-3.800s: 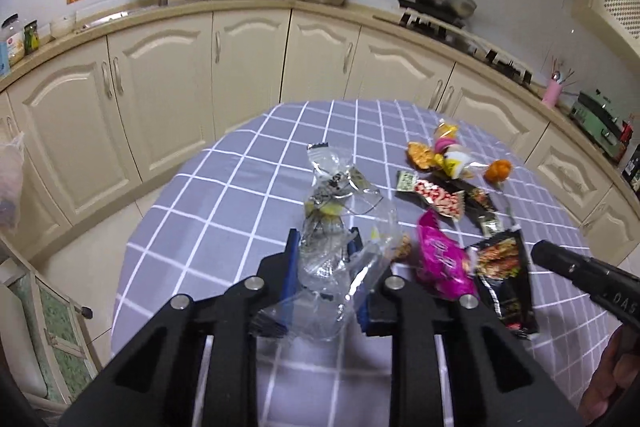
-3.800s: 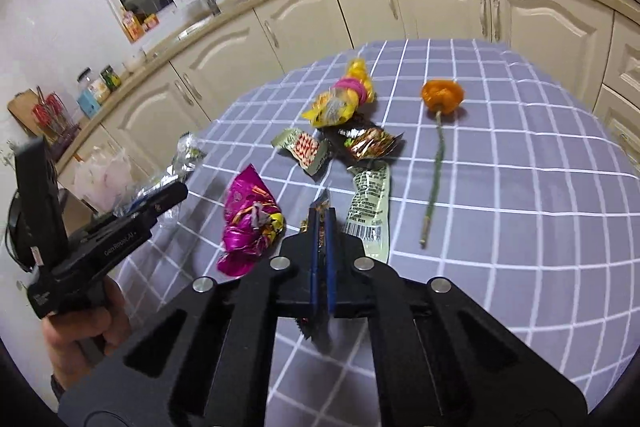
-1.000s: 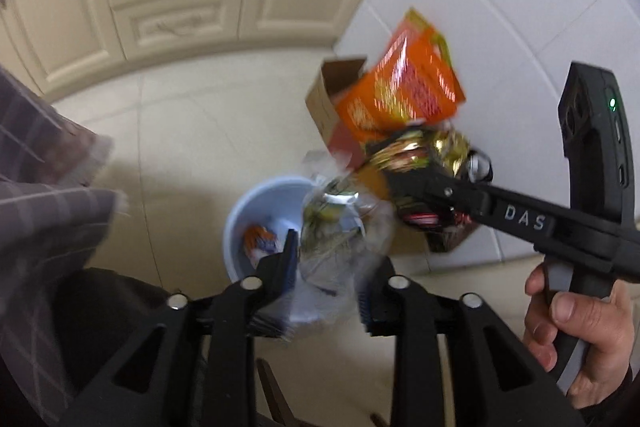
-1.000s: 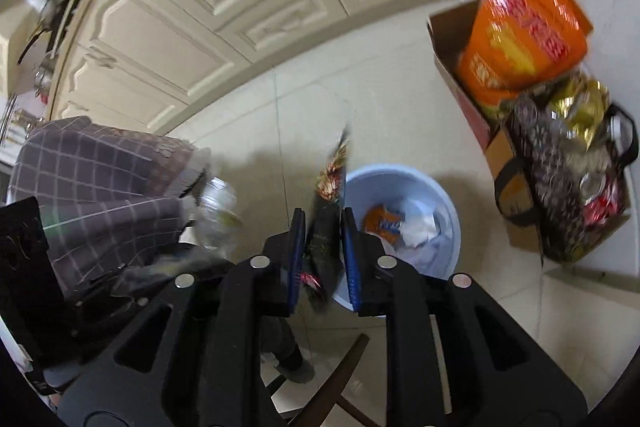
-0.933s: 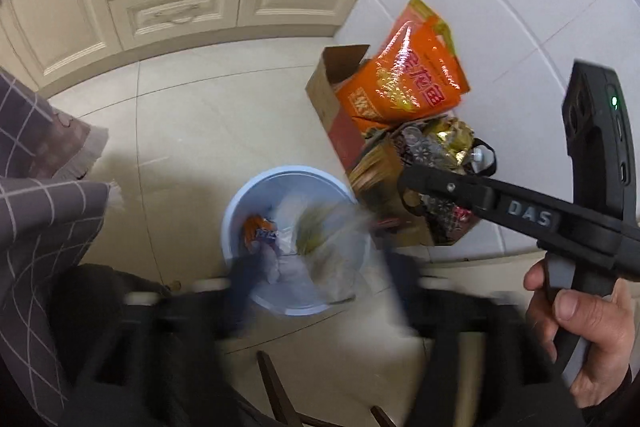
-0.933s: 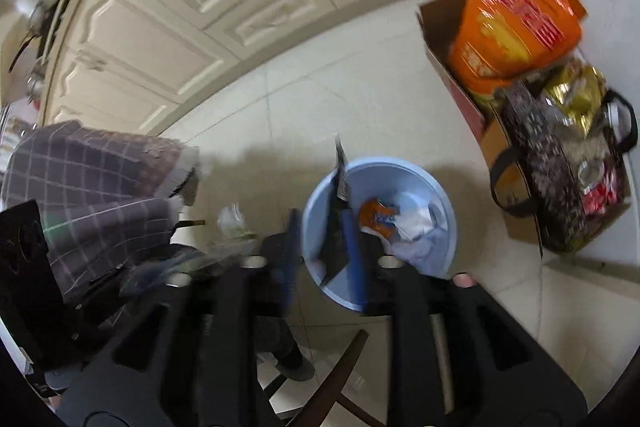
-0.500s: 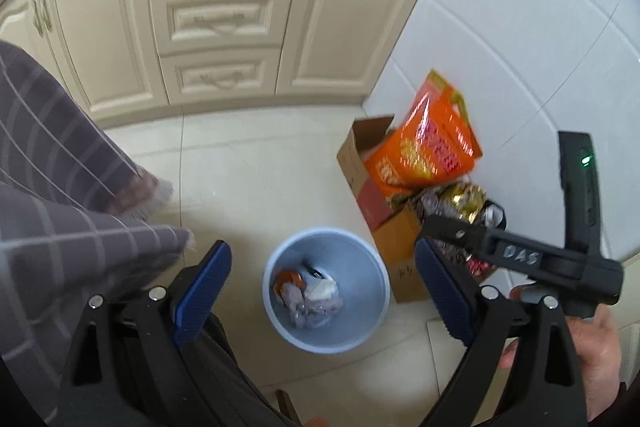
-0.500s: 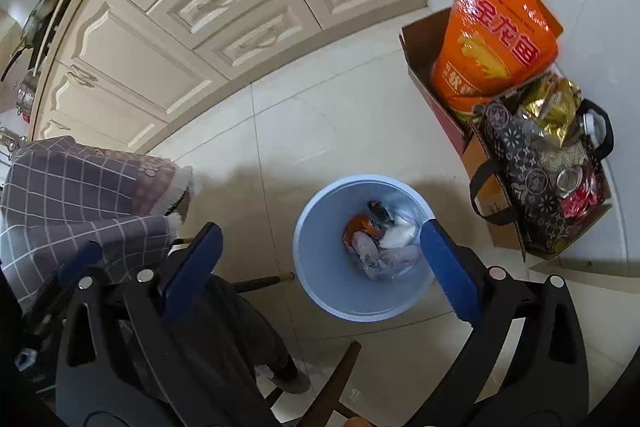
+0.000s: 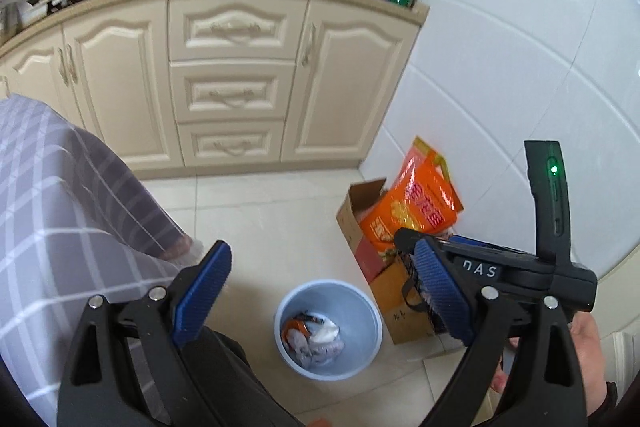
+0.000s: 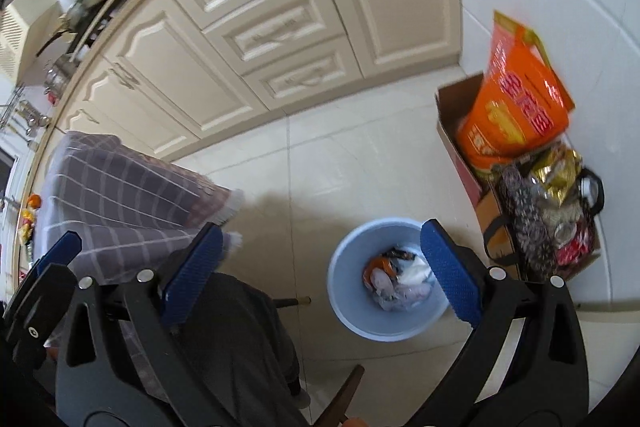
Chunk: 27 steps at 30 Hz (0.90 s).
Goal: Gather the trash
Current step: 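Swing both tools back toward the table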
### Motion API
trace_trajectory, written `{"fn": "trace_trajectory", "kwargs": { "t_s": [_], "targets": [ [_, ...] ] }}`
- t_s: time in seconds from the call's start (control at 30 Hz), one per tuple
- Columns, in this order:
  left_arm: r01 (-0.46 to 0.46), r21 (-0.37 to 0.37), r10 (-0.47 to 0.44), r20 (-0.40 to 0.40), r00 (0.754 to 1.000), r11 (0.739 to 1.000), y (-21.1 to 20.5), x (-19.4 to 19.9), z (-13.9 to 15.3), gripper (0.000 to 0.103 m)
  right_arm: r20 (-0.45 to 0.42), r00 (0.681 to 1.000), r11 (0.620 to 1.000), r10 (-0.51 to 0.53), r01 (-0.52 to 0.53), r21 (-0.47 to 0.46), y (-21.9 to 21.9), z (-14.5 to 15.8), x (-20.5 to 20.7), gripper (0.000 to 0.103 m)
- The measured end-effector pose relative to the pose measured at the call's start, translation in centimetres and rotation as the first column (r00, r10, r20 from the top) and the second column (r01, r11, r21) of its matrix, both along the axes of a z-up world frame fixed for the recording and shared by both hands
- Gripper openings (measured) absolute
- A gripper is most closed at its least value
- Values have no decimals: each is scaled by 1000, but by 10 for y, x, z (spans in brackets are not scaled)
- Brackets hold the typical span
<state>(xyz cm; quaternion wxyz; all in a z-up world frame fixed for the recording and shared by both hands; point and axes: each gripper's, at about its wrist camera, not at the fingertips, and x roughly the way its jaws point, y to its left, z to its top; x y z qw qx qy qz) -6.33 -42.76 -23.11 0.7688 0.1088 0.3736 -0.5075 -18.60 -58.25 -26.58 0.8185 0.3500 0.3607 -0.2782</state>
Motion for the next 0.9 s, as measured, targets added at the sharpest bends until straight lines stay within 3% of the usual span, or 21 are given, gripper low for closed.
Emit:
{"fn": "trace_trajectory", "kwargs": {
  "t_s": [0.23,0.5,0.63,0.9],
  "targets": [
    [-76,-76,81,74,994,994,40,10,47,93,71,992,993,100,-94,-76,31,54,34,97],
    [-229,-150,253,164,953,962,112,36,97,93,157,953,960,259,-237,-149,85,108,88,97],
    [-321,-191,354,174,919,927,156,53,116,94,182,919,930,349,-316,-186,118,131,119,97],
    [-512,-223,555,222,802,830,250,84,137,96,193,836,849,515,-464,-254,189,165,176,97]
  ]
}}
